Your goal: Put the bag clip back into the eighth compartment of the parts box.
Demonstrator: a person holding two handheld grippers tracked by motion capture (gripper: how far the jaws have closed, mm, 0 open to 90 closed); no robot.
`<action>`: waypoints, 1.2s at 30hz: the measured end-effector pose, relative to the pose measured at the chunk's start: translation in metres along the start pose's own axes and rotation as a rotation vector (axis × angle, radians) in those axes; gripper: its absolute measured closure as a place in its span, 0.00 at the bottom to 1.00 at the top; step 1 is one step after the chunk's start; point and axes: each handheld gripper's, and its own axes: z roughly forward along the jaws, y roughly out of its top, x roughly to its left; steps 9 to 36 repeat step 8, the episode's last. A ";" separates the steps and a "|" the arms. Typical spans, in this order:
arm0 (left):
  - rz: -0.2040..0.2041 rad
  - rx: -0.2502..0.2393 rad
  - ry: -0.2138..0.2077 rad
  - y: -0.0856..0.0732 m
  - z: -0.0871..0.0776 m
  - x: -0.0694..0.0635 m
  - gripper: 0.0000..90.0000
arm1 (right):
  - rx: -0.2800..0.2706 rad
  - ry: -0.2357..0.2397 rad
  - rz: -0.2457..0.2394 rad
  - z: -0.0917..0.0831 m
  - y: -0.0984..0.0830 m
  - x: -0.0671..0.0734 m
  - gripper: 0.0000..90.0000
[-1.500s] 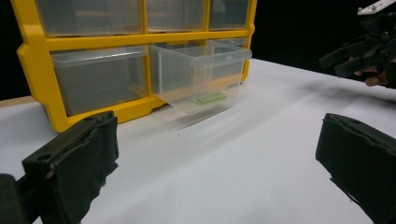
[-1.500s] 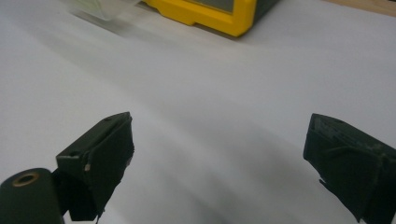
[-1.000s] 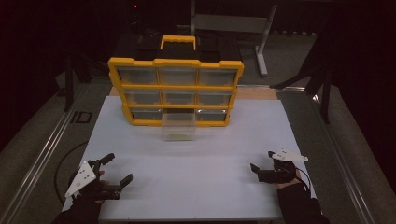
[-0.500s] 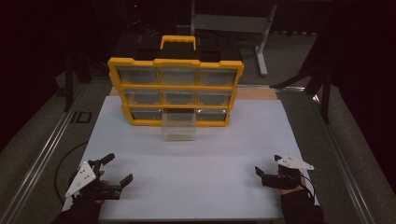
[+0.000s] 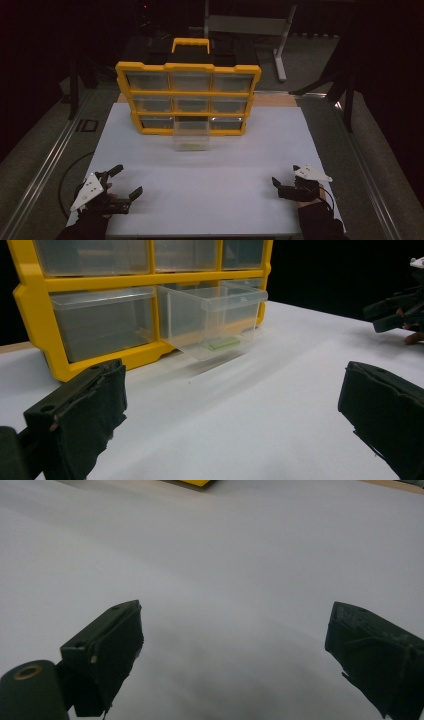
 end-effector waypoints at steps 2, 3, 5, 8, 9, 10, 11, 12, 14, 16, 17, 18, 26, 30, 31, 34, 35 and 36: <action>0.003 0.001 0.000 0.000 0.000 0.000 0.00 | 0.005 -0.004 0.000 0.001 -0.001 0.000 0.09; 0.003 0.001 0.000 0.000 0.000 0.000 0.00 | 0.005 -0.003 0.003 0.001 -0.001 -0.001 0.09; 0.005 0.001 0.001 0.000 0.000 0.000 0.00 | 0.005 -0.009 0.006 0.001 0.000 -0.001 0.09; 0.003 0.001 0.001 0.000 0.000 0.000 0.00 | 0.003 -0.009 0.011 0.000 0.000 -0.001 0.09; 0.003 0.001 0.001 0.000 0.000 0.000 0.00 | 0.003 -0.009 0.011 0.000 0.000 -0.001 0.09; 0.003 0.001 0.001 0.000 0.000 0.000 0.00 | 0.003 -0.009 0.011 0.000 0.000 -0.001 0.09; 0.003 0.001 0.001 0.000 0.000 0.000 0.00 | 0.003 -0.009 0.011 0.000 0.000 -0.001 0.09; 0.003 0.001 0.001 0.000 0.000 0.000 0.00 | 0.003 -0.009 0.011 0.000 0.000 -0.001 0.09; 0.003 0.001 0.001 0.000 0.000 0.000 0.00 | 0.003 -0.009 0.011 0.000 0.000 -0.001 0.09; 0.003 0.001 0.001 0.000 0.000 0.000 0.00 | 0.003 -0.009 0.011 0.000 0.000 -0.001 0.09; 0.003 0.001 0.001 0.000 0.000 0.000 0.00 | 0.003 -0.009 0.011 0.000 0.000 -0.001 0.09; 0.003 0.001 0.001 0.000 0.000 0.000 0.00 | 0.003 -0.009 0.011 0.000 0.000 -0.001 0.09; 0.003 0.001 0.001 0.000 0.000 0.000 0.00 | 0.003 -0.009 0.011 0.000 0.000 -0.001 0.09; 0.003 0.001 0.001 0.000 0.000 0.000 0.00 | 0.003 -0.009 0.011 0.000 0.000 -0.001 0.09; 0.003 0.001 0.001 0.000 0.000 0.000 0.00 | 0.003 -0.009 0.011 0.000 0.000 -0.001 0.09; 0.003 0.001 0.001 0.000 0.000 0.000 0.00 | 0.003 -0.009 0.011 0.000 0.000 -0.001 0.09; 0.003 0.001 0.001 0.000 0.000 0.000 0.00 | 0.003 -0.009 0.011 0.000 0.000 -0.001 0.09; 0.003 0.001 0.001 0.000 0.000 0.000 0.00 | 0.003 -0.009 0.011 0.000 0.000 -0.001 0.09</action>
